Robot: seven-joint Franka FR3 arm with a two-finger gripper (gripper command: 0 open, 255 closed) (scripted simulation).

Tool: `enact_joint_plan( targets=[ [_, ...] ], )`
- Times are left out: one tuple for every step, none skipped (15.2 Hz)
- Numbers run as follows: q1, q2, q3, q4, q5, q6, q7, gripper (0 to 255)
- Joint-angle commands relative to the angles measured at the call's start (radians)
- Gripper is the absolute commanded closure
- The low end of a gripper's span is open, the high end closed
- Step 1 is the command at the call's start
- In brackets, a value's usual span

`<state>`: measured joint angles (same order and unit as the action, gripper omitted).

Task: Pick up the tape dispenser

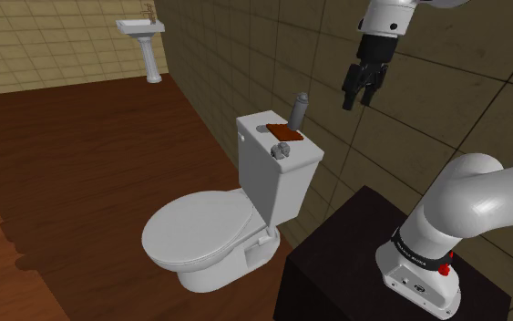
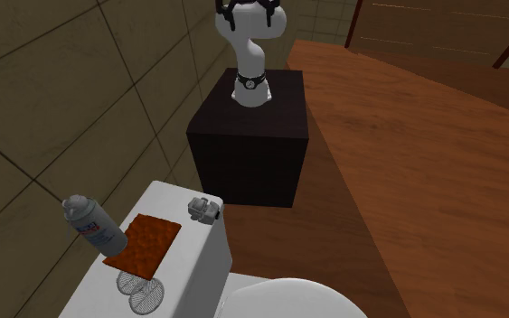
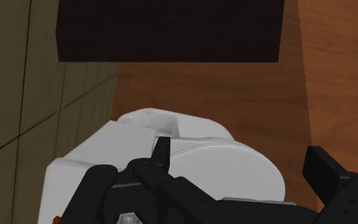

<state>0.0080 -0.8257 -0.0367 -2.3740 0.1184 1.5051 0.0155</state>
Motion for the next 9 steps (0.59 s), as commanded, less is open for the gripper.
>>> enact_joint_plan(
  targets=[
    [0.000, 0.000, 0.000, 0.000, 0.000, 0.000, 0.000, 0],
    [0.003, 0.009, -0.016, -0.020, -0.014, 0.030, -0.038, 0],
    [0.006, 0.020, -0.033, -0.038, -0.027, 0.060, -0.076, 0],
    [0.010, 0.033, -0.050, -0.055, -0.040, 0.091, -0.113, 0],
    [0.013, 0.048, -0.066, -0.070, -0.053, 0.122, -0.151, 0],
    [0.016, 0.065, -0.083, -0.083, -0.065, 0.154, -0.188, 0],
    [0.020, 0.084, -0.100, -0.095, -0.076, 0.186, -0.225, 0],
    [0.023, 0.105, -0.117, -0.105, -0.086, 0.219, -0.262, 0],
    [0.027, 0.128, -0.134, -0.113, -0.095, 0.252, -0.298, 0]
  ],
)
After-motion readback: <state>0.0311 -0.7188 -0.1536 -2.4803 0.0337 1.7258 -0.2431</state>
